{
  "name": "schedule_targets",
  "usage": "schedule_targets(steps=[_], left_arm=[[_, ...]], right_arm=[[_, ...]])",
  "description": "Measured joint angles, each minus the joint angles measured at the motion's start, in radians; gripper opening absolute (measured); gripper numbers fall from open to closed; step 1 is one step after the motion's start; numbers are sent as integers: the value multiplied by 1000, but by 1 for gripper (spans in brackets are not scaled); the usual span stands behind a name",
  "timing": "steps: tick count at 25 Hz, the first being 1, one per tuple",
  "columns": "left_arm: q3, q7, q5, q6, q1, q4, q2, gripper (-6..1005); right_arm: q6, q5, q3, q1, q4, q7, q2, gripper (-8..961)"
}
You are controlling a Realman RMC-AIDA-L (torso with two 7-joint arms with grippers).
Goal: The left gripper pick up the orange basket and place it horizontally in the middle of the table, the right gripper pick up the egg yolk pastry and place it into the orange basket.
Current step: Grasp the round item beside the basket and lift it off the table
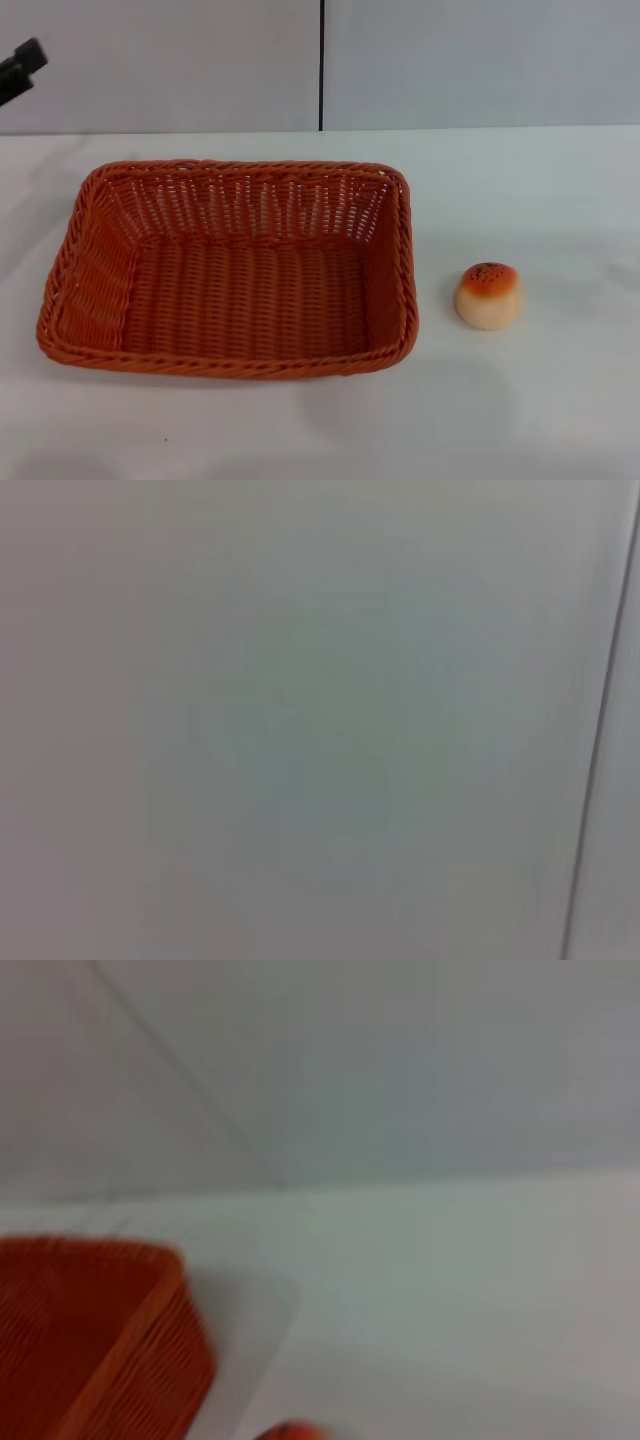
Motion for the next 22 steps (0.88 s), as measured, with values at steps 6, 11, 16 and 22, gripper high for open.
schedule_targets(steps=[6, 11, 16, 22], left_arm=[[0, 352, -219, 82, 38, -239, -2, 815], [0, 517, -300, 105, 49, -371, -3, 815], [0, 641, -356, 131, 51, -480, -2, 815], [0, 657, -360, 143, 54, -510, -2, 815]], right_arm=[[-112, -82, -106, 84, -21, 226, -22, 573], [-106, -122, -193, 128, 27, 293, -27, 573], [-36, -121, -226, 152, 103, 277, -23, 573], [87, -117, -248, 206, 302, 173, -37, 573]])
